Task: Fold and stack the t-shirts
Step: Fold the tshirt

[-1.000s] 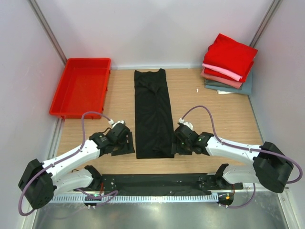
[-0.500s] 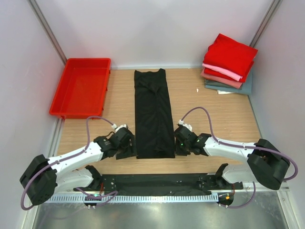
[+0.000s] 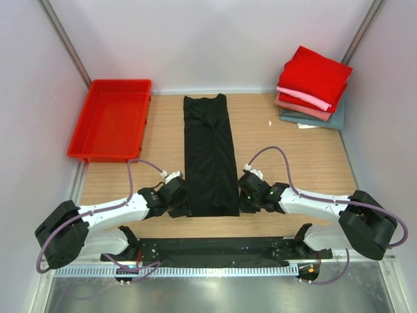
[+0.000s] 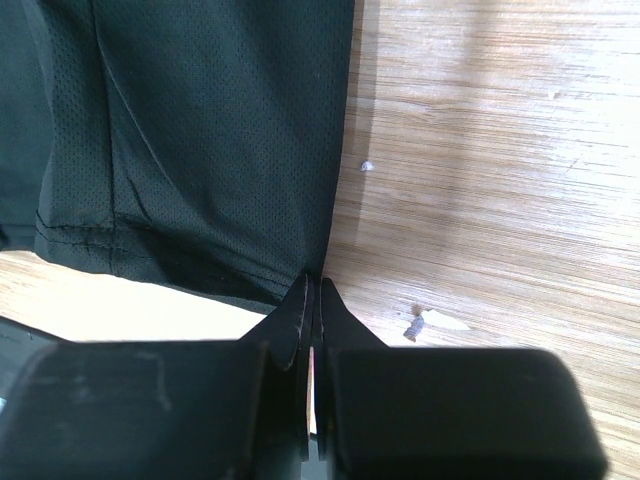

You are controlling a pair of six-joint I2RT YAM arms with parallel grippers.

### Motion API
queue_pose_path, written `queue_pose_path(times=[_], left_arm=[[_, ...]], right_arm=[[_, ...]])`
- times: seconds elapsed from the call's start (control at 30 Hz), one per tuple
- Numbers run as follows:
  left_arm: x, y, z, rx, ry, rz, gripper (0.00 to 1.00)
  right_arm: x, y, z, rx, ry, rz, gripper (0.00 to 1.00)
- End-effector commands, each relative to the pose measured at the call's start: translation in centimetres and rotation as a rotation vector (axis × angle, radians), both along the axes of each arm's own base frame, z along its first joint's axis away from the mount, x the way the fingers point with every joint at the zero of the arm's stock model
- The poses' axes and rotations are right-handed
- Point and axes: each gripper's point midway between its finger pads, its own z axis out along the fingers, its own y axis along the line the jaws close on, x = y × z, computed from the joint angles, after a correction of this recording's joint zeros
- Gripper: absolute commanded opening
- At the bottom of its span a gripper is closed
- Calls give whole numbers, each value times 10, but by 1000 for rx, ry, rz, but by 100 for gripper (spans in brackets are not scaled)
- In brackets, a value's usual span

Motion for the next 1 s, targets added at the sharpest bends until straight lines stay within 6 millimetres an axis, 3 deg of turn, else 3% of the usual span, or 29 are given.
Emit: queue_pose_path(times=[0.0, 0.03, 0.07, 0.1, 0.13, 0.27, 0.43, 0.67, 0.8, 0.83, 0.97], left_arm=[[6, -4, -9, 25, -15, 18, 32], [7, -4, -10, 32, -16, 14, 26], [8, -3, -14, 51, -14, 11, 10], [10, -2, -13, 62, -26, 6, 2], [12, 1, -13, 82, -32, 16, 0], [11, 9, -10, 105, -39, 26, 0], [7, -1, -2, 60, -32, 7, 0], [-5, -19, 10, 35, -27, -22, 0], [-6, -27, 43, 32, -54, -39, 0], [-9, -17, 45, 73, -42, -35, 0], [-3, -10, 74, 101, -90, -29, 0]], right_arm=[[0, -3, -4, -19, -2, 4, 1], [0, -4, -5, -22, -1, 3, 1], [1, -5, -4, -27, -7, 0, 1], [0, -7, -3, -34, -8, -3, 1], [1, -8, -2, -38, -15, -7, 1], [-3, -17, 0, -49, -21, -14, 1], [-16, -17, -2, -5, 14, 0, 1], [-16, -12, 9, 33, 3, 0, 1], [-10, -2, 36, 83, -29, 9, 1], [-8, 0, 43, 95, -42, 10, 1], [5, 3, 71, 100, -106, 1, 1]])
